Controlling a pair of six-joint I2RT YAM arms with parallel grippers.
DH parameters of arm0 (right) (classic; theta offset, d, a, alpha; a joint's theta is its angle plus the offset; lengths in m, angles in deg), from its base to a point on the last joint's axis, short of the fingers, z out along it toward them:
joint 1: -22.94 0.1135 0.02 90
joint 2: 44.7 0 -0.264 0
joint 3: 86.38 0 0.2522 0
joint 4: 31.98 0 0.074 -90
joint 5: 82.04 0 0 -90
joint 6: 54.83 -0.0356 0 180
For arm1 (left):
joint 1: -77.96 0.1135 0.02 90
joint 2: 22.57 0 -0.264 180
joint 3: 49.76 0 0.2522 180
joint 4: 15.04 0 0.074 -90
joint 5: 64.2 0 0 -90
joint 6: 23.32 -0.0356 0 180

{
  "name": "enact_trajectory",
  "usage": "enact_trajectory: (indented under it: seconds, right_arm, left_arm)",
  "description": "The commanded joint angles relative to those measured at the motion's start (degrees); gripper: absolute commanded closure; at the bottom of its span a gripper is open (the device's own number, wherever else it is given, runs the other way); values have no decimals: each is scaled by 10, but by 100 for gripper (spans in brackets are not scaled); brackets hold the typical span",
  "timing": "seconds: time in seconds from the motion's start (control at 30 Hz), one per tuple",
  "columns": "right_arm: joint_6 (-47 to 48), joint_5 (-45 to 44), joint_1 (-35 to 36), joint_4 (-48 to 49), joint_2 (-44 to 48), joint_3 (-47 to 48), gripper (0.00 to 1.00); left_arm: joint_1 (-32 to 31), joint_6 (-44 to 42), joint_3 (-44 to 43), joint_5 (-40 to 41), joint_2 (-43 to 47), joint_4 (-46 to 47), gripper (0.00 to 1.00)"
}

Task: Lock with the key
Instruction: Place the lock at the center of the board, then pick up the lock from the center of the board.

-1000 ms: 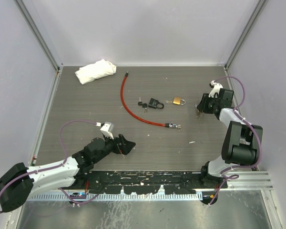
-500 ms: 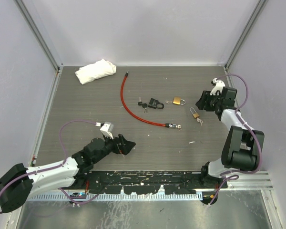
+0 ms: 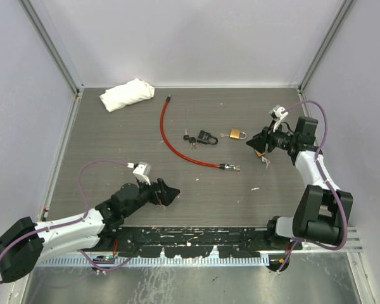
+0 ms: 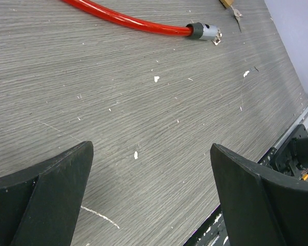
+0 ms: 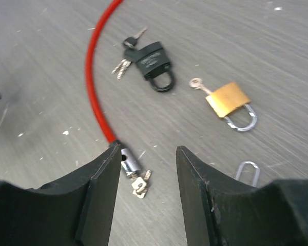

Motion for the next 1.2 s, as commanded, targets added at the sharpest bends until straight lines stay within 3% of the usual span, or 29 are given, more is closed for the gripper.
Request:
enact_trajectory:
  seconds: [0.0, 0.4, 0.77, 1.17]
  right_arm:
    - [140, 97, 23, -109, -15, 37, 48]
    - [219, -108, 218, -127, -59, 41, 48]
    - [168, -339, 359, -54, -135, 59, 48]
    - [151, -384, 399, -53, -186, 70, 51]
  left_arm:
    - [-2, 2, -5, 5, -8, 29, 2]
    - [-2, 5, -11, 2, -25, 35, 2]
    - [-2, 11, -17, 0, -37, 33, 2]
    - [-2, 15, -24, -3, -55, 41, 2]
